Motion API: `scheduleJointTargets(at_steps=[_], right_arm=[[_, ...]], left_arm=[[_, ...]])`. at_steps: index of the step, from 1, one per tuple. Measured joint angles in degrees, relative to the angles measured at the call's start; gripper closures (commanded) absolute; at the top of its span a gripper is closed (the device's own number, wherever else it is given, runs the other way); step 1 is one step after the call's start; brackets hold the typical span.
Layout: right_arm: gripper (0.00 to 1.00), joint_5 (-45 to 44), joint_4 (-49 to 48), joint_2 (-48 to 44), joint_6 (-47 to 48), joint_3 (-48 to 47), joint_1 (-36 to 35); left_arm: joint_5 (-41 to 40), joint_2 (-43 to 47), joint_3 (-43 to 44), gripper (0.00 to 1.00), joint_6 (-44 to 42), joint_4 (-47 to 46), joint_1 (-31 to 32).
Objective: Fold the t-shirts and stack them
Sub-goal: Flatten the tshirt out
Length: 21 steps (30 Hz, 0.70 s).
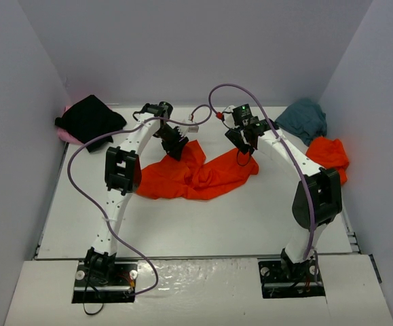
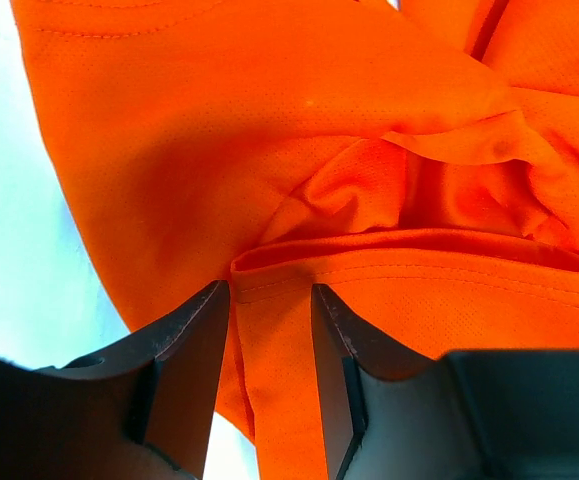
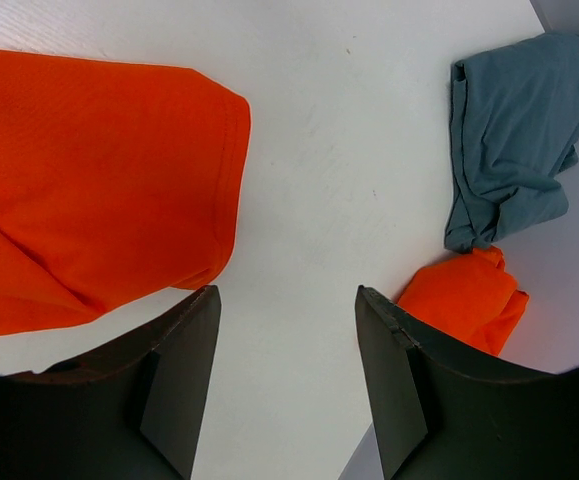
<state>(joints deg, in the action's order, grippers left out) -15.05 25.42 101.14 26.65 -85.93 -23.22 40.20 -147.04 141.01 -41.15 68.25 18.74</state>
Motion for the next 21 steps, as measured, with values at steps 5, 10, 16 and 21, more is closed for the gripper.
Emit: scheduleJointTargets(at_steps=[5,10,16,21], right_arm=[[0.46,0.00,-0.12,0.01,0.00,0.00,0.00],[0.46,-0.05,-0.44,0.03,0.00,0.00,0.00],[0.46,-0.18,-0.49,0.03,0.02,0.00,0.00],[0.46,-0.22,-0.71,0.27,0.02,0.00,0.00]], left_arm=[[0.40,0.00,0.00,0.65,-0.51,0.74,0.00],[0.49,-0.51,0.98,0.65,-1.20,2.86,0.17],[0.49,-2.68,3.41,0.65,-3.76,5.71,0.92],[0.69,-3.23,3.41,0.65,-4.98,6.57,1.79]])
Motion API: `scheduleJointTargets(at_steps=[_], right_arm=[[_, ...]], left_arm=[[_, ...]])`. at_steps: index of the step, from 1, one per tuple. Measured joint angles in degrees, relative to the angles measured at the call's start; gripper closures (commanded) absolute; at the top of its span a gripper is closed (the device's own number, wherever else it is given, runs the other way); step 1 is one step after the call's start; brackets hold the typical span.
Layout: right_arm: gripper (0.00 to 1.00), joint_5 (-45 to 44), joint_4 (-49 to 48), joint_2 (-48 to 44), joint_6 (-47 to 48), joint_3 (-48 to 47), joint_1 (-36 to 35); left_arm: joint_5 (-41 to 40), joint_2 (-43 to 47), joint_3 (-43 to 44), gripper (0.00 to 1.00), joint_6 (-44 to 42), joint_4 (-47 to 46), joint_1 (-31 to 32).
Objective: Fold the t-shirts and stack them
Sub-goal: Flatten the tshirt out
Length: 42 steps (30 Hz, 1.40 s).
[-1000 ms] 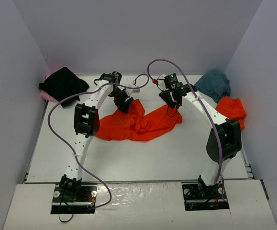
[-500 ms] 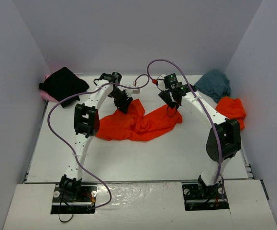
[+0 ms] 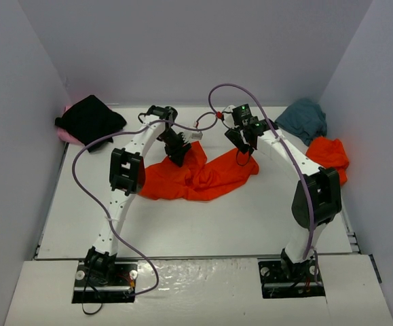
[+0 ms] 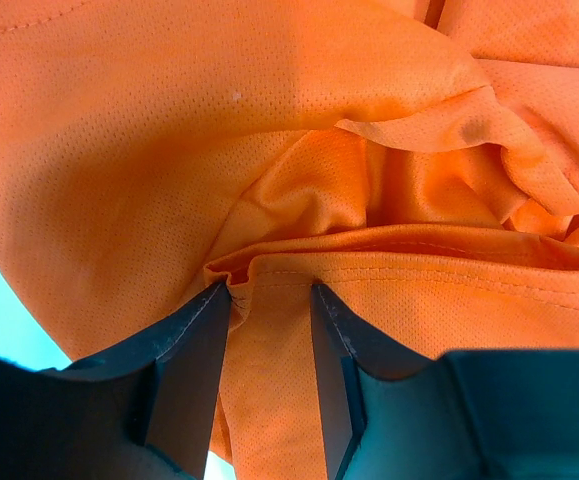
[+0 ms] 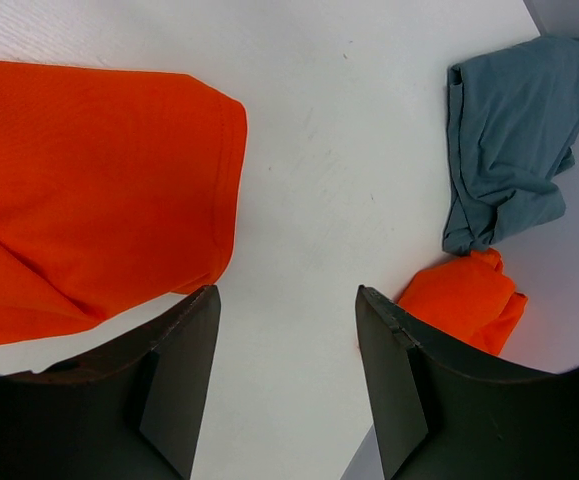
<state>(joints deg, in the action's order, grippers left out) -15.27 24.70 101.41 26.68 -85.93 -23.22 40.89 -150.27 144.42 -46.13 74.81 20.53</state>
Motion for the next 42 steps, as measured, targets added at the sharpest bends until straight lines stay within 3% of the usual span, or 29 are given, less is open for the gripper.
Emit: scheduleJointTargets(at_steps=[10,12,15,23,32,42], right_arm=[[0.46,-0.46,-0.10,1.20,0.17,0.00,0.00],[0.46,-0.57,-0.10,1.41,0.19,0.00,0.00],[0.46,-0.64,-0.10,1.79,0.21,0.00,0.00],[0.46,-0.90,-0.22,2.53,0.24,0.00,0.00],[0.46,-0.93,-0.51,2.53,0.35,0.00,-0.02],[0.46,1.41,-0.54,2.51,-0.71,0.00,-0.07]], left_arm=[[-0.14,-0.95,1.73,0.62,0.09,1.27,0.44],[-0.24,-0.95,1.73,0.72,0.15,1.27,0.49],[-1.16,-1.00,1.71,1.00,0.31,0.54,0.57],[-2.92,-0.98,1.16,1.00,1.98,-2.01,0.72],[-3.43,5.18,-9.06,1.00,6.19,-11.44,-0.86],[-3.50,19.80,-14.30,1.00,11.51,-16.70,-5.38]])
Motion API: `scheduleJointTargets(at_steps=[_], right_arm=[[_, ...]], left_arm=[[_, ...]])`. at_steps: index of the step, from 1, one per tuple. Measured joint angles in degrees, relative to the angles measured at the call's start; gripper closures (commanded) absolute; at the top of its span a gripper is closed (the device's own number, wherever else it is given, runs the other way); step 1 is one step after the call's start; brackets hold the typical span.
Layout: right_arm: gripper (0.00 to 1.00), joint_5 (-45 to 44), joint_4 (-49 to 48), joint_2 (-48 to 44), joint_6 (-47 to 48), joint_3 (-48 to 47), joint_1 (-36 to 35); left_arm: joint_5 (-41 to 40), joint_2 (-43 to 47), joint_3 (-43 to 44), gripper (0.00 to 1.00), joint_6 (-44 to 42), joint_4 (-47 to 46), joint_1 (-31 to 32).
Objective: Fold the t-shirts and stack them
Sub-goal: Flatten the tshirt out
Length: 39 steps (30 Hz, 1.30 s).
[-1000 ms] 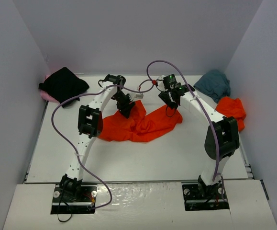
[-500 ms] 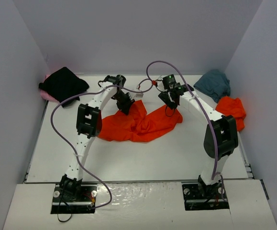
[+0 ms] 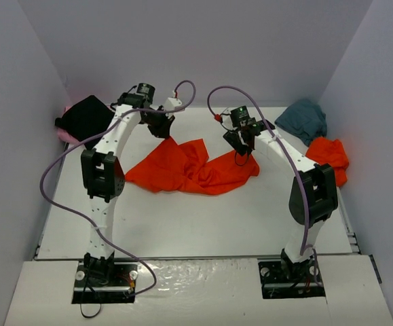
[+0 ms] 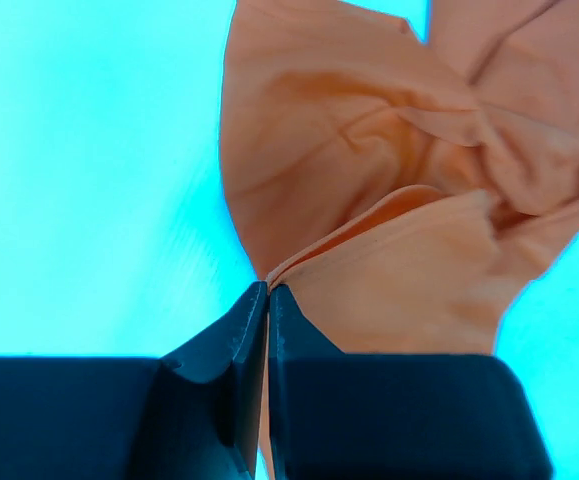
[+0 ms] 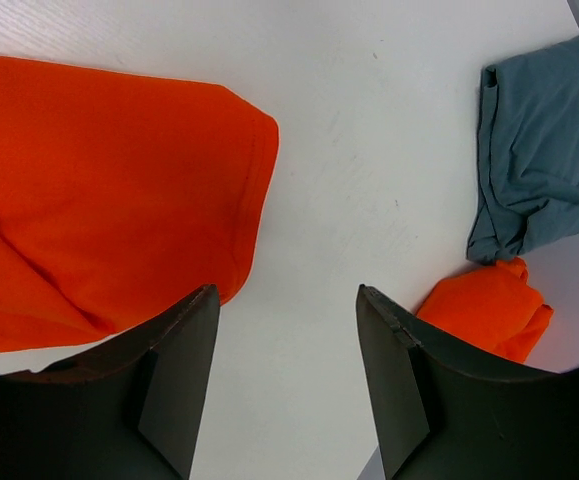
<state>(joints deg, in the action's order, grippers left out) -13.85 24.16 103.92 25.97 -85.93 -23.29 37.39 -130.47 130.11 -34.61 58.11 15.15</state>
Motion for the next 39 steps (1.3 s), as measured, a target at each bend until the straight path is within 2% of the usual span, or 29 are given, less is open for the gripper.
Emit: scheduleJointTargets(at_steps=[5,9,10,12,13,14,17,22,25,26,33,39], right_arm=[[0.45,1.30,0.03,0.02,-0.31,-0.48,0.00],[0.16,5.23,0.48,0.05,-1.04,-1.85,0.03],[0.15,7.36,1.10,0.12,-1.27,-2.52,0.08],[0.16,12.49,2.29,0.17,-1.37,-3.86,0.07],[0.24,15.55,2.79,0.21,-1.49,-4.47,0.07],[0.27,18.38,3.31,0.26,-1.56,-5.04,0.07],[0.25,25.70,4.78,1.68,-1.93,-8.17,0.07],[0.27,33.03,6.26,6.31,-2.68,-13.96,-0.32],[0.27,34.71,6.78,8.41,-2.96,-14.29,-0.81],[0.30,35.08,7.04,9.12,-3.03,-14.29,-1.07],[0.34,35.43,7.88,12.80,-3.49,-14.84,-5.04],[0.33,34.64,8.76,15.32,-3.44,-19.21,-10.29]], left_arm=[[0.86,9.13,-6.52,1.00,1.18,-1.37,0.13],[1.16,13.46,-12.92,1.00,1.44,-2.08,0.63],[1.12,14.44,-15.07,1.00,1.47,-2.65,0.76],[0.33,16.08,-18.96,1.00,1.70,-3.20,0.88],[-0.12,16.68,-20.31,1.00,1.77,-3.18,0.88],[-0.67,17.04,-20.96,1.00,1.97,-3.28,0.88],[-2.06,17.48,-20.83,1.00,2.80,-4.25,0.86],[-4.14,18.46,-18.57,1.00,5.21,-6.37,0.43],[-5.51,20.67,-17.93,1.00,6.90,-8.15,0.10],[-6.20,21.42,-17.13,1.00,7.46,-8.18,0.02],[-11.50,24.08,-6.31,1.00,10.63,-9.01,-1.03],[-14.13,25.10,-0.24,1.00,12.19,-8.73,-2.83]])
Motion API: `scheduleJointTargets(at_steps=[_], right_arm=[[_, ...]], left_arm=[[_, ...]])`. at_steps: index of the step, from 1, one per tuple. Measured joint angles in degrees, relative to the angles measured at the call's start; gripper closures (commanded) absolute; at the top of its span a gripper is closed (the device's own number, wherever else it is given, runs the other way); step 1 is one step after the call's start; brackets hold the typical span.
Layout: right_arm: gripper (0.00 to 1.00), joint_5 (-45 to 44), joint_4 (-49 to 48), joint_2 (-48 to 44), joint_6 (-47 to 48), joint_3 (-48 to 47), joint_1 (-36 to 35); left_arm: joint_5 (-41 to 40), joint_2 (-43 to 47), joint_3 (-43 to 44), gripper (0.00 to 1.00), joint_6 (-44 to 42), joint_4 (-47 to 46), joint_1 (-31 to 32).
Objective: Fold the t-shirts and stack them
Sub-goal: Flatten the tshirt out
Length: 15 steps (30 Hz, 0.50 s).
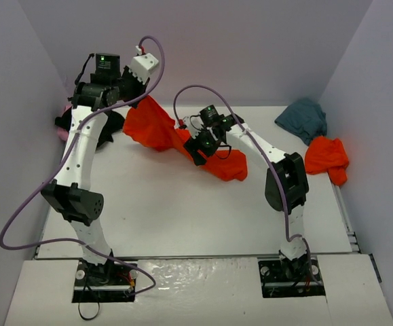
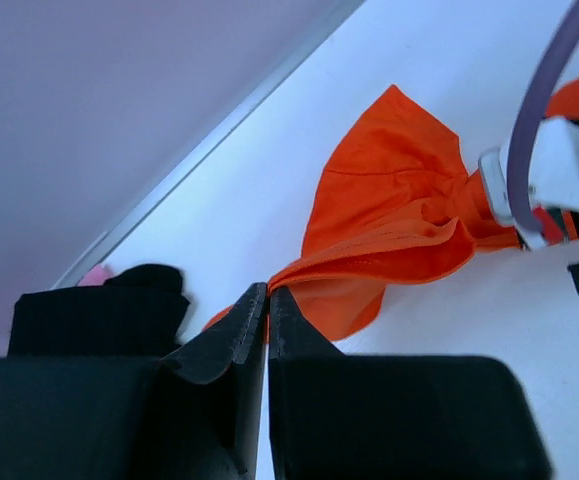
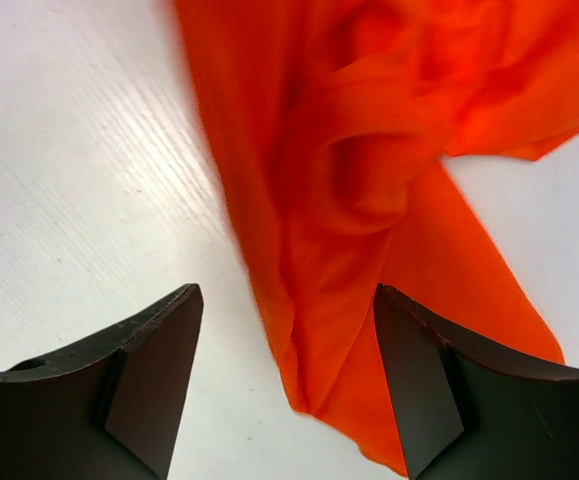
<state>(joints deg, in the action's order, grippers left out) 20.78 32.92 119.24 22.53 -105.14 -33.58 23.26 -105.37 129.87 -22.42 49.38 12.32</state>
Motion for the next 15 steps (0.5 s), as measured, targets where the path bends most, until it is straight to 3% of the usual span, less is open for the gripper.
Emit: scheduleJointTargets(at_steps=[7,15], right_arm=[[0.33,-0.33,2.56,4.07,0.11,-8.23,-3.62],[0.33,-3.82,4.43,4.93,0.08,-10.93,-5.29]], left_arm=[[-2.28,0.05,1.06,1.00,0.75,0.90,-0.44],[-3.10,0.07,2.97,1.00,1.40,2.17,-0.98]])
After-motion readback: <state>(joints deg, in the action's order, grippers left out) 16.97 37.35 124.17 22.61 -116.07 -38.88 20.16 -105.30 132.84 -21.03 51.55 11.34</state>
